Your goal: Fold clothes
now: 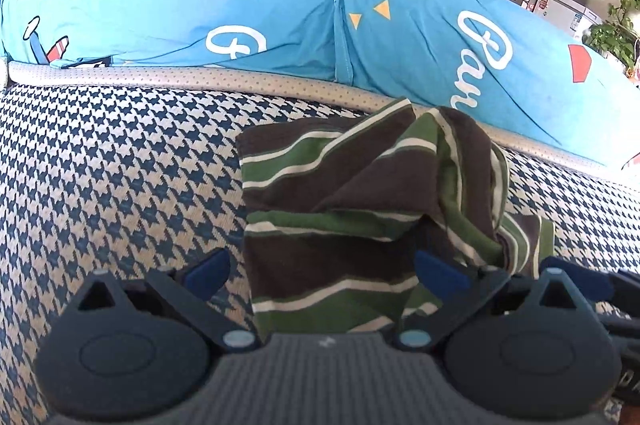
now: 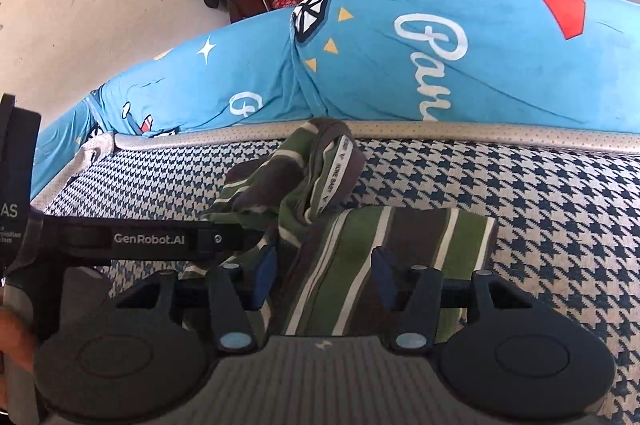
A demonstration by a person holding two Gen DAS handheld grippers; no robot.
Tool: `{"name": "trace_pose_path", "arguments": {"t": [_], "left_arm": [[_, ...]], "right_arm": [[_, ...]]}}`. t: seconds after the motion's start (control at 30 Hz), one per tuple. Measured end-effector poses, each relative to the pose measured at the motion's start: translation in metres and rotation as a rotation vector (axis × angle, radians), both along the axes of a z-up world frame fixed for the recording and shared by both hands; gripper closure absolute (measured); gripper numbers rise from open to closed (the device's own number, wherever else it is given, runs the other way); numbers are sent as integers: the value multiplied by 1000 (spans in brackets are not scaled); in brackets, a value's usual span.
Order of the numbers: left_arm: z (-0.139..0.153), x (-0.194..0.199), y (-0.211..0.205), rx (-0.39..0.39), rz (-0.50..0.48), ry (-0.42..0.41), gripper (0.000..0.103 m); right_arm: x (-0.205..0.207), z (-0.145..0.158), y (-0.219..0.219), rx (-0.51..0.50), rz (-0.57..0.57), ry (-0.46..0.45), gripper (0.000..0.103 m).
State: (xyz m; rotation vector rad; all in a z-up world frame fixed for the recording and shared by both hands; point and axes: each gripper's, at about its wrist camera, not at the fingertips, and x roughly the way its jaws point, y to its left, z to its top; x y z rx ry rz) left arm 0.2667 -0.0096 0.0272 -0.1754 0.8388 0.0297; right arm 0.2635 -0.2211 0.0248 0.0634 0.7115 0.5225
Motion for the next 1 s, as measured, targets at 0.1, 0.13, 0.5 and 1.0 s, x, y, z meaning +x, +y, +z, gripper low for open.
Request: {"name": "trace_pose_path", "arguments": {"t": [0.1, 0.13, 0.5, 1.0], "left_arm": [[0, 0, 0, 1, 2, 4, 0], [-1, 0, 0, 0, 3, 5, 0], [-2, -1, -2, 4, 2, 14, 0], [0, -7, -11, 32, -15, 17, 0]], "right_arm": [[-1, -8, 13, -48, 8, 23, 49], [-2, -12, 17, -71, 7, 30, 49], [2, -24, 15, -128, -75, 33, 75], [-11, 1, -22, -97, -214, -18, 95]]}}
